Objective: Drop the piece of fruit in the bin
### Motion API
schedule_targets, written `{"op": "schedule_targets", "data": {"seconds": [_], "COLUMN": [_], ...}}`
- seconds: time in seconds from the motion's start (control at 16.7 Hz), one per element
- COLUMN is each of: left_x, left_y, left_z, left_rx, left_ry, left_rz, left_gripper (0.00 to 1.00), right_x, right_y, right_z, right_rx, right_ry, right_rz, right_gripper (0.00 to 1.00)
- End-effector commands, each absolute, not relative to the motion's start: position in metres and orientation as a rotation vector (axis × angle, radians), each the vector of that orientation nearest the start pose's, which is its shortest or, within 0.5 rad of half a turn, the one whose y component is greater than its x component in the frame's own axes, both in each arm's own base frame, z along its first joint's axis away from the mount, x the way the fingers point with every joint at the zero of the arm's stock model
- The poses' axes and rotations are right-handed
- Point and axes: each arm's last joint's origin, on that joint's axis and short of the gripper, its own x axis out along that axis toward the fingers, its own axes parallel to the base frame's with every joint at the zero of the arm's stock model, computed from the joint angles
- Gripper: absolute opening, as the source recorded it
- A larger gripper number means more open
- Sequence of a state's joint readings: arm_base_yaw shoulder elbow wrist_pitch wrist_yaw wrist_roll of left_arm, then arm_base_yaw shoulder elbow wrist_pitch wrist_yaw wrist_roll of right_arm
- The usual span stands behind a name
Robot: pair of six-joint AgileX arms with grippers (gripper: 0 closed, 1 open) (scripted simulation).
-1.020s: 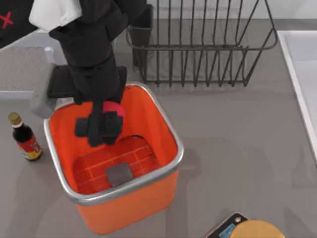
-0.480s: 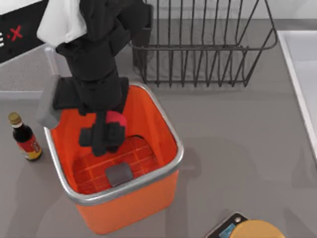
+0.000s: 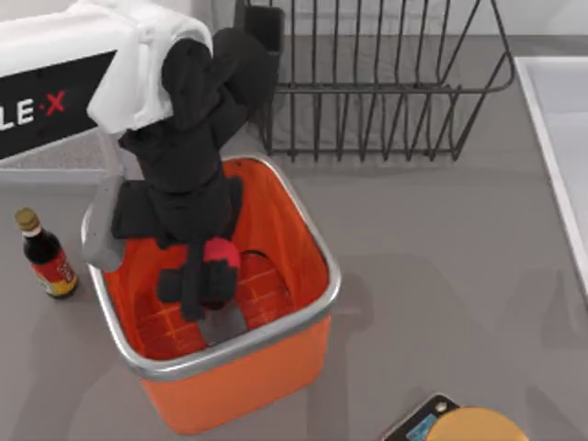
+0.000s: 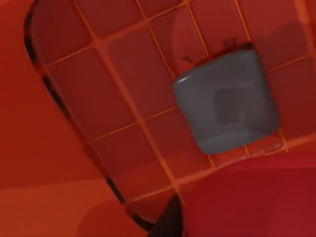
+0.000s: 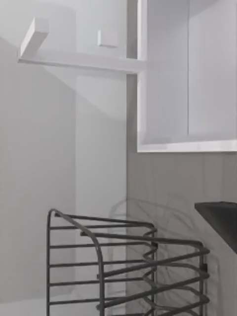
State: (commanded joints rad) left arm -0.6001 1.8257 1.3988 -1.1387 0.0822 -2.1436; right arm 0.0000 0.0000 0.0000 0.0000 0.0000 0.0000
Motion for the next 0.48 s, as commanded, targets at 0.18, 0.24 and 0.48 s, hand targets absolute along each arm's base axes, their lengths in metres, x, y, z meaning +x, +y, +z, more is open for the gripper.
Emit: {"op": "schedule_targets", "data": {"seconds": [0.18, 0.24, 0.48], "left_x": [0.2807, 0.2807, 0.2807], "left_y": [-0.1921, -0.1921, -0.1921], "left_z": [0.2043, 0.2043, 0.2043], "left_rx": [-1.223, -1.223, -1.223], "left_ry": [1.303, 1.303, 1.303], "left_rz": [1.188, 1.188, 1.188], "left_gripper": [0.0, 0.0, 0.23], "right_x": [0.1057, 0.1057, 0.1057], "right_y": [-0.0012, -0.0012, -0.0012], "right_z": [0.16, 0.16, 0.16], "right_rx": [0.0, 0.0, 0.0], "right_ry": [0.0, 0.0, 0.0], "right_rz": [0.0, 0.0, 0.0], "right_gripper": [1.0, 1.0, 1.0]}}
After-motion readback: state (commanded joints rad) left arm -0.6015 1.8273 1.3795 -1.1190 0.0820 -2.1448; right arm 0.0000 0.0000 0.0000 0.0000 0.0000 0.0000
